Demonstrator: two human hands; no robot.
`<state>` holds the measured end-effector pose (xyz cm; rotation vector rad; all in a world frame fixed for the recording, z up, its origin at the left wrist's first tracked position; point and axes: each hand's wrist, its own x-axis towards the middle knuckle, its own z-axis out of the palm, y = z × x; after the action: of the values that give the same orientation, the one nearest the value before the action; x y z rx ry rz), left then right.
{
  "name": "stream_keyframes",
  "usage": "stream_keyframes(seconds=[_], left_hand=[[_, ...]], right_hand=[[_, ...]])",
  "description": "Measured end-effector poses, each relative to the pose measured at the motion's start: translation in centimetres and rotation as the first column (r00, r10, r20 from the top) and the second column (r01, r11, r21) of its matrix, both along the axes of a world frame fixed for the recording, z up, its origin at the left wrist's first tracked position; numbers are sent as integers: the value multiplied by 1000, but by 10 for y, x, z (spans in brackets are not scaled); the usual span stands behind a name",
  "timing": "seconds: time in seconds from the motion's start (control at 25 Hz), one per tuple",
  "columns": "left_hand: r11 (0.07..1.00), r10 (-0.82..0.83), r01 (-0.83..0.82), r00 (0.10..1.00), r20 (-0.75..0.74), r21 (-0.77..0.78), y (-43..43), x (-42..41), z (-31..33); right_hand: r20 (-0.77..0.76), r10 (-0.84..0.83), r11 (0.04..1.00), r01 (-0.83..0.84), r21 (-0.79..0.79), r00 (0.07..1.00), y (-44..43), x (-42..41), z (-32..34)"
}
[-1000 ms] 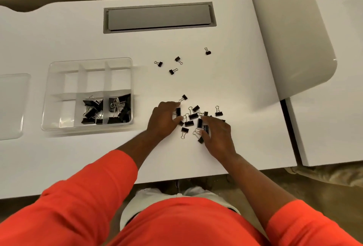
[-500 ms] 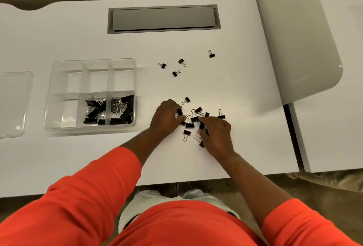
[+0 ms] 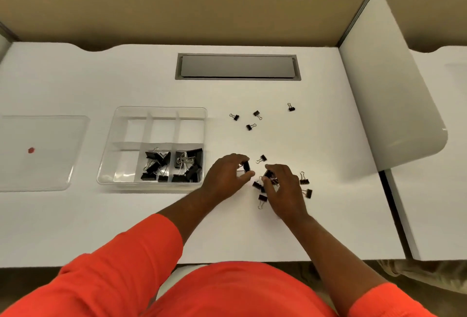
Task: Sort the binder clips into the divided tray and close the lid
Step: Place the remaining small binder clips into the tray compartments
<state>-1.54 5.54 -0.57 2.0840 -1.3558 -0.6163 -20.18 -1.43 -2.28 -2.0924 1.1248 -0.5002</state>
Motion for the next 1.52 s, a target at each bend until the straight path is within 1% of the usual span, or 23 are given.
stream_keyframes(seconds=[0.12, 0.32, 0.48, 0.68, 0.8, 1.04, 1.28, 1.44, 1.52], left_hand=[[998, 44, -43, 998, 39, -43, 17, 31, 11], [986, 158, -152, 984, 78, -70, 54, 97, 18], [957, 273, -263, 960, 69, -122, 74, 164, 22], [943, 311, -297, 946, 85, -148, 77, 226, 20], [956, 272, -257, 957, 97, -144, 74, 248, 9], [982, 168, -153, 975, 144, -107, 74, 271, -16], [991, 127, -117, 979, 161, -69, 84, 283, -24], [993, 115, -113, 981, 159, -24, 91, 280, -19], [994, 107, -105, 982, 153, -19, 94, 277, -15]], right_hand=[[31, 53, 998, -52, -42, 998, 8, 35, 10], [66, 140, 984, -131, -123, 988, 25, 95, 16], [81, 212, 972, -202, -120, 974, 38, 149, 13], [50, 213, 973, -207, -102, 976, 48, 213, 13], [17, 206, 973, -203, -113, 978, 49, 248, 15], [6, 201, 973, -199, -121, 980, 45, 292, 16], [-32, 192, 975, -194, -108, 981, 46, 310, 12], [-73, 278, 948, -286, -139, 958, 46, 311, 11], [-92, 282, 945, -293, -145, 955, 47, 305, 12]])
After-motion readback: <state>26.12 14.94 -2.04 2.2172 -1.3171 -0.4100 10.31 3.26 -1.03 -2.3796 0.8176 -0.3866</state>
